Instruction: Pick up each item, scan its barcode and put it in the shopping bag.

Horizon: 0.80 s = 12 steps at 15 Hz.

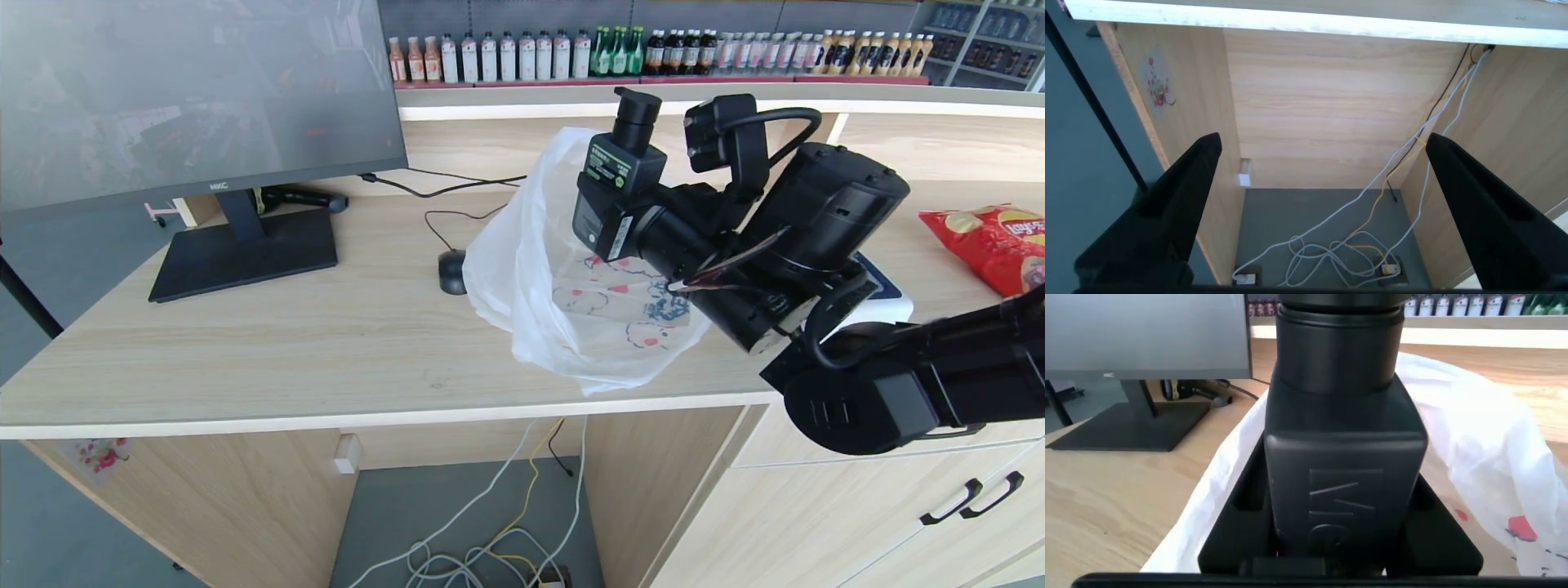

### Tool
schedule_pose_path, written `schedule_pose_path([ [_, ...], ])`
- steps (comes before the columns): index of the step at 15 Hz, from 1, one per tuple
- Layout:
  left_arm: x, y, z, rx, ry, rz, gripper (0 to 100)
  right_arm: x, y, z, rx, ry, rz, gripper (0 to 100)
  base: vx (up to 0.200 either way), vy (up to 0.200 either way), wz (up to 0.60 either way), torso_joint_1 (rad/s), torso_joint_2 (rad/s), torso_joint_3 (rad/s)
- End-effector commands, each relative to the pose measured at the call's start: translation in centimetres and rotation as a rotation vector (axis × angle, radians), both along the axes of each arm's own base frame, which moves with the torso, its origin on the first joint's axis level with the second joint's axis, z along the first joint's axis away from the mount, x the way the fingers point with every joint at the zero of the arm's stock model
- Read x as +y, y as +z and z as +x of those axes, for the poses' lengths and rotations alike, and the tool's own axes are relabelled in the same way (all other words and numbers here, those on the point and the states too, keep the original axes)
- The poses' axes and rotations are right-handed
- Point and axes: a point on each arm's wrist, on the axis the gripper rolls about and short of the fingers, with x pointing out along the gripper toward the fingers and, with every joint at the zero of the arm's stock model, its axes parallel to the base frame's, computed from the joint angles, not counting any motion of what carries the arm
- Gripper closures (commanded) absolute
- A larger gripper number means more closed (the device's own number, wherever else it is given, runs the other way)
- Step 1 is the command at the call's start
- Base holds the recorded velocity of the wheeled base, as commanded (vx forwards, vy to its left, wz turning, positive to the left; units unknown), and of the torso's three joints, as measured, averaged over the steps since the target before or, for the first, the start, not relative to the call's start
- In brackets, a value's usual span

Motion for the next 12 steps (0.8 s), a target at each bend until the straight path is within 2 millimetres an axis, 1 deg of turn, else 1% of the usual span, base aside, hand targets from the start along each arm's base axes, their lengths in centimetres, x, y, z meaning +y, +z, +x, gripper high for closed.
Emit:
schedule_pose_path([
  [1,0.0,0.0,0.0,0.0,0.0,0.0,0,1.0,-0.4,3.0,0.007,-0.022,-0.004,100,0.0,0.0,0.0,0.0,0.0,0.0],
  [3,0.0,0.0,0.0,0.0,0.0,0.0,0,1.8,-1.3,3.8,0.039,-0.01,0.008,100,0.0,0.0,0.0,0.0,0.0,0.0],
  [7,0.0,0.0,0.0,0.0,0.0,0.0,0,2.1,-2.8,4.4,0.081,-0.007,0.014,100,0.0,0.0,0.0,0.0,0.0,0.0],
  [12,0.0,0.0,0.0,0.0,0.0,0.0,0,2.3,-3.7,4.8,0.097,-0.008,0.003,100,0.0,0.0,0.0,0.0,0.0,0.0],
])
